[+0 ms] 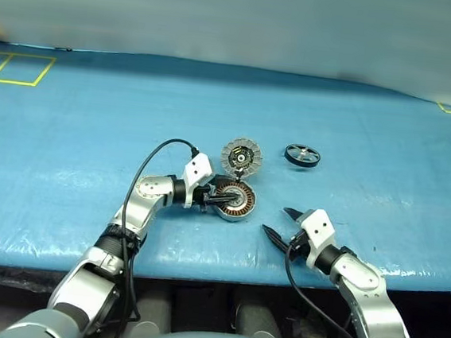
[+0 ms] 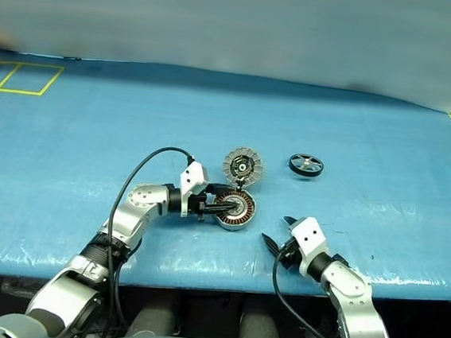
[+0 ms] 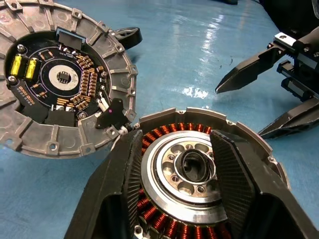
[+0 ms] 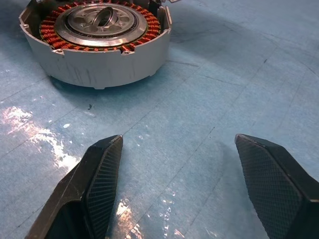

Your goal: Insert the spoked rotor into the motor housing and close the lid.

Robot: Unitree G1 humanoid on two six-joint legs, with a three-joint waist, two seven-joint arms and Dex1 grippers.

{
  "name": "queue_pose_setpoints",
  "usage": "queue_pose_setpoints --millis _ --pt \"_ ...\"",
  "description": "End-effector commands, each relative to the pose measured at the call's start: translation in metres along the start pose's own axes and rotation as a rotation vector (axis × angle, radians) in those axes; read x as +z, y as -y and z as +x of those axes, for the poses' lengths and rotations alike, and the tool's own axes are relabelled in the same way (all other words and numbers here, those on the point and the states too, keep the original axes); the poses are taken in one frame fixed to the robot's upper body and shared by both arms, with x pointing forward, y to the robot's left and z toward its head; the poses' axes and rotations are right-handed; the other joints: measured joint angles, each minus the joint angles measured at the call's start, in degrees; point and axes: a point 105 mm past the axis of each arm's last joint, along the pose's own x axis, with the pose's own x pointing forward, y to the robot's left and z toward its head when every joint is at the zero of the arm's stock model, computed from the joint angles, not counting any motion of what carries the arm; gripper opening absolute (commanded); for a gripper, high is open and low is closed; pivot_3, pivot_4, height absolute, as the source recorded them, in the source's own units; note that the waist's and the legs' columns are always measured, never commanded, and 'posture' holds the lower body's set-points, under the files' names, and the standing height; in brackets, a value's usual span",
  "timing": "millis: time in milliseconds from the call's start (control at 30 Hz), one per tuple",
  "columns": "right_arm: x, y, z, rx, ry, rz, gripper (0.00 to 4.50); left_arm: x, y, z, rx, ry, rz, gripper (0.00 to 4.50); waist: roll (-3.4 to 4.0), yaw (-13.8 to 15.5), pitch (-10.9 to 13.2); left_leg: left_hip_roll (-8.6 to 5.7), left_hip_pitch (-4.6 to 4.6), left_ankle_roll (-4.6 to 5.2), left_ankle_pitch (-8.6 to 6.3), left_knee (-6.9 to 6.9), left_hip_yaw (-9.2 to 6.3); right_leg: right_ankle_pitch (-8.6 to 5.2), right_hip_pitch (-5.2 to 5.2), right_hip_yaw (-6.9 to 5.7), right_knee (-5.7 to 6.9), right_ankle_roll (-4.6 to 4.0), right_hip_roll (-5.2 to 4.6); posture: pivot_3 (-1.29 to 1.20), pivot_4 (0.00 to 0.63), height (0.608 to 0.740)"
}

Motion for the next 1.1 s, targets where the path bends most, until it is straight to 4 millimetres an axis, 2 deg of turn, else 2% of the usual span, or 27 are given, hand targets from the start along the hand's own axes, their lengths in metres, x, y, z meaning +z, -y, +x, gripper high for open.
queue_pose_setpoints --millis 33,100,333,367,567,700,800,933,1100 --pt "0.008 0.004 0.000 -0.005 0.024 -0.027 3.79 0.012 0.001 0.003 0.001 0.063 -0.005 2.30 0.00 0.0 0.0 0.00 0.00 0.00 0.00 0.00 0.00 0.00 0.00 0.00 0.00 0.00 0.00 0.00 0.150 0.740" --pt "0.007 0.004 0.000 -0.003 0.023 -0.027 3.79 0.012 0.001 0.006 0.001 0.064 -0.008 2.30 0.00 0.0 0.0 0.00 0.01 0.00 0.00 0.01 0.00 0.00 0.01 0.00 0.00 0.00 0.00 0.00 0.150 0.740" --pt "0.007 0.005 0.001 -0.002 0.020 -0.032 3.79 0.008 -0.002 0.014 0.019 0.035 -0.008 0.12 0.00 0.0 0.0 0.00 0.02 0.00 0.00 0.04 -0.01 0.00 0.03 0.00 0.01 0.01 0.01 0.00 0.150 0.740" --pt "0.006 0.005 0.001 -0.003 0.020 -0.033 3.79 0.008 -0.003 0.014 0.019 0.032 -0.006 0.05 0.00 0.0 0.0 0.00 0.02 0.00 0.00 0.04 -0.01 0.00 0.03 0.00 0.02 0.01 0.01 0.00 0.150 0.740" --pt "0.004 0.004 0.002 0.000 0.015 -0.035 3.79 0.006 -0.001 0.012 0.004 0.013 0.000 0.05 0.00 0.0 0.0 0.00 0.02 0.00 0.00 0.04 -0.01 0.00 0.04 0.00 0.01 0.01 0.01 0.00 0.150 0.740" --pt "0.004 0.004 0.003 -0.001 0.016 -0.036 3.79 -0.007 0.006 0.011 -0.038 -0.076 0.012 0.05 0.00 0.0 0.0 0.00 0.03 0.00 0.00 0.03 -0.01 0.00 0.04 0.00 0.02 0.01 0.01 0.00 0.150 0.740" --pt "0.003 0.003 0.003 -0.003 0.017 -0.032 3.79 -0.008 0.008 0.013 -0.045 -0.091 0.007 0.05 0.01 0.0 0.0 -0.01 0.07 0.01 0.00 0.04 -0.02 0.00 0.10 0.00 0.02 0.01 0.01 0.00 0.150 0.740" --pt "0.003 0.002 0.003 -0.004 0.020 -0.027 3.79 -0.018 0.001 0.013 0.000 -0.187 0.045 0.05 0.02 0.1 0.0 0.00 0.17 0.00 0.00 0.06 -0.02 0.00 0.20 0.00 0.02 0.01 0.01 0.00 0.150 0.740" --pt "0.003 0.000 0.004 -0.001 0.018 -0.028 3.79 -0.018 0.002 0.014 -0.009 -0.206 0.072 0.05 0.02 0.1 0.0 0.00 0.56 0.00 0.00 0.13 -0.03 0.00 0.64 0.00 0.00 0.01 0.01 0.00 0.150 0.740"
